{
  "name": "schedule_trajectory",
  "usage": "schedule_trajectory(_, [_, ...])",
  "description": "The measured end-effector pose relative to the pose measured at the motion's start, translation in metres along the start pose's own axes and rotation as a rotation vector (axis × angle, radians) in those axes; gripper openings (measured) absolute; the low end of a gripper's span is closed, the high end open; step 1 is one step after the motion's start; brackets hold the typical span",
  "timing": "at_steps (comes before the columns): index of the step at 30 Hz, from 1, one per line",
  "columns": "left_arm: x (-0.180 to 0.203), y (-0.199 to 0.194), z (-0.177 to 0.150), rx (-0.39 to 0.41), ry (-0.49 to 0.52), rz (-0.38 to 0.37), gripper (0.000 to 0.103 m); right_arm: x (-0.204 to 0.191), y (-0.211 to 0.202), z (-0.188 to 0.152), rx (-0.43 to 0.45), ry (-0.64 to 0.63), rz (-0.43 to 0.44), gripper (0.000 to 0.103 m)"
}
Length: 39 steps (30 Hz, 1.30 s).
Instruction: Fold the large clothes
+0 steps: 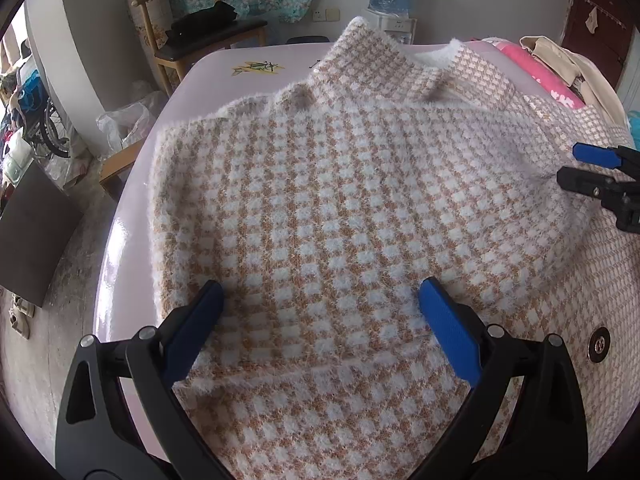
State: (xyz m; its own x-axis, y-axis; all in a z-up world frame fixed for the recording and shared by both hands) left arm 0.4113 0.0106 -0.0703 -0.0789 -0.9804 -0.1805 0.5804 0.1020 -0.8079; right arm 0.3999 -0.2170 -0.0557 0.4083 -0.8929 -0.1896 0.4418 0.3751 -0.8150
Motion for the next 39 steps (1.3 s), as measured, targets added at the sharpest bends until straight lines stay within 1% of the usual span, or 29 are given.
schedule_trajectory(2, [0.001, 0.0, 0.0, -0.004, -0.001, 0.004, 0.095, 0.0, 0.017, -0.009, -0.071, -0.02, -0.049, 0.079])
schedule_trajectory(3, [0.001, 0.0, 0.001, -0.011, -0.002, 0.005, 0.095, 0.002, 0.014, -0.011, -0.039, -0.001, -0.045, 0.082])
schedule_trajectory(5, [0.0, -0.002, 0.003, -0.025, -0.006, 0.007, 0.095, 0.008, 0.01, -0.01, -0.058, 0.044, -0.044, 0.082])
schedule_trajectory(7, [-0.001, -0.01, 0.005, -0.021, -0.011, 0.014, 0.095, 0.01, -0.002, -0.011, -0.044, 0.07, -0.048, 0.082])
schedule_trajectory(8, [0.001, -0.015, 0.006, -0.013, -0.009, 0.011, 0.095, 0.009, -0.009, -0.012, -0.034, 0.065, -0.04, 0.082])
schedule_trajectory(10, [0.005, -0.025, 0.008, 0.004, 0.002, 0.004, 0.095, 0.006, -0.024, -0.016, -0.018, 0.05, -0.059, 0.082])
schedule_trajectory(13, [0.015, -0.035, 0.014, 0.016, 0.008, -0.02, 0.095, 0.009, -0.04, -0.024, -0.021, 0.056, -0.075, 0.082])
schedule_trajectory(16, [0.027, -0.039, 0.022, 0.014, 0.006, -0.042, 0.095, 0.012, -0.054, -0.037, -0.023, 0.07, -0.089, 0.088])
schedule_trajectory(18, [0.036, -0.039, 0.025, 0.021, 0.013, -0.052, 0.095, 0.013, -0.058, -0.045, -0.031, 0.067, -0.11, 0.089])
schedule_trajectory(22, [0.056, -0.034, 0.029, 0.033, 0.048, -0.049, 0.095, 0.02, -0.049, -0.058, -0.079, 0.073, -0.136, 0.09])
schedule_trajectory(26, [0.069, -0.021, 0.03, 0.013, 0.072, -0.046, 0.095, 0.026, -0.031, -0.068, -0.129, 0.075, -0.145, 0.091])
schedule_trajectory(27, [0.071, -0.018, 0.029, 0.008, 0.077, -0.042, 0.095, 0.027, -0.028, -0.07, -0.137, 0.07, -0.148, 0.093])
schedule_trajectory(28, [0.072, -0.016, 0.028, 0.003, 0.08, -0.037, 0.095, 0.028, -0.027, -0.071, -0.128, 0.066, -0.152, 0.097])
schedule_trajectory(29, [0.073, -0.014, 0.028, -0.001, 0.078, -0.037, 0.095, 0.029, -0.028, -0.072, -0.117, 0.067, -0.158, 0.097])
schedule_trajectory(33, [0.068, -0.009, 0.026, -0.02, 0.043, -0.067, 0.095, 0.035, -0.029, -0.075, -0.111, 0.092, -0.12, 0.097])
schedule_trajectory(35, [0.065, -0.007, 0.024, -0.025, 0.028, -0.082, 0.096, 0.034, -0.03, -0.077, -0.105, 0.087, -0.117, 0.097])
schedule_trajectory(39, [0.064, -0.007, 0.021, -0.015, 0.03, -0.082, 0.096, 0.034, -0.03, -0.079, -0.096, 0.09, -0.115, 0.097])
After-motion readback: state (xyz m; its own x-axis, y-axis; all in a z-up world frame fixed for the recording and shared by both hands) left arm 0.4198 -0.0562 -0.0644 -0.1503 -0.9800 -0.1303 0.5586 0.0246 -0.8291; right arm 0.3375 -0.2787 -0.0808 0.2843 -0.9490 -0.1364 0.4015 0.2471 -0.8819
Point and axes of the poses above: each gripper's, at about its wrist camera, not at the fingertips, and y roughly the way its jaws point, x to its right, z to its top, the point moved 1 cm from there along y, roughly the way its jaws point, and after that the axes turned 11 degrees about z, right-handed, at the moved point
